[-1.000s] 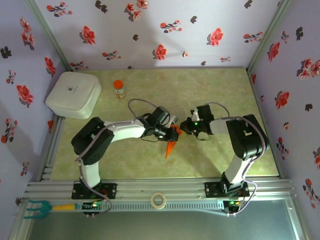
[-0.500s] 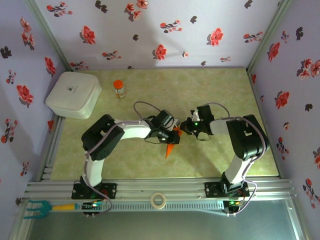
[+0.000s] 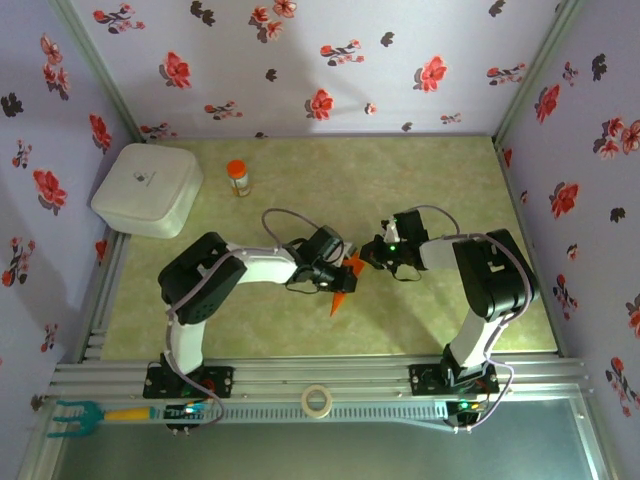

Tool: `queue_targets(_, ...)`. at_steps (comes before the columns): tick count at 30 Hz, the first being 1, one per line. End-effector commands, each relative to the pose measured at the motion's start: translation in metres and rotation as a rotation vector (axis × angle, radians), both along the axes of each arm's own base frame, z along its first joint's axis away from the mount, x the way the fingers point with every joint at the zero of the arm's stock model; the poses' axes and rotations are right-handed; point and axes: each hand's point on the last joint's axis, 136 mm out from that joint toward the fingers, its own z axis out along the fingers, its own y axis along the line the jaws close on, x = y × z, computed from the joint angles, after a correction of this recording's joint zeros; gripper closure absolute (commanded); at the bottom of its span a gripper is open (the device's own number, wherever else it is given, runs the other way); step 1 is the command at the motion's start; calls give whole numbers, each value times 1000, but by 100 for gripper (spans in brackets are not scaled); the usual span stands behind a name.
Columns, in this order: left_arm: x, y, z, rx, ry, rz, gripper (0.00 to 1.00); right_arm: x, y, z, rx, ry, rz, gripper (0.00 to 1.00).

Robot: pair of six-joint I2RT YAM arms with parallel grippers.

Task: Fold a paper plane with a square sheet of paper (pick it up from the middle)
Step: Fold the wing for the fifth time at the center of the table.

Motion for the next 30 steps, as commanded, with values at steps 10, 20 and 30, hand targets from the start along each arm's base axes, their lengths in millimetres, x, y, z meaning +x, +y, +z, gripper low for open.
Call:
queue_targets(10,-49,48,-18,188,65,-90,92,-19,-23,-32,-105,113,-56,100)
queue_targets(20,-50,52,10,130,-21,-78,92,-17,-17,-27,-69,100,-44,100)
queue_targets(30,12,72,51,-3,-124,157,91,-5,2,16,60,-8,12,93)
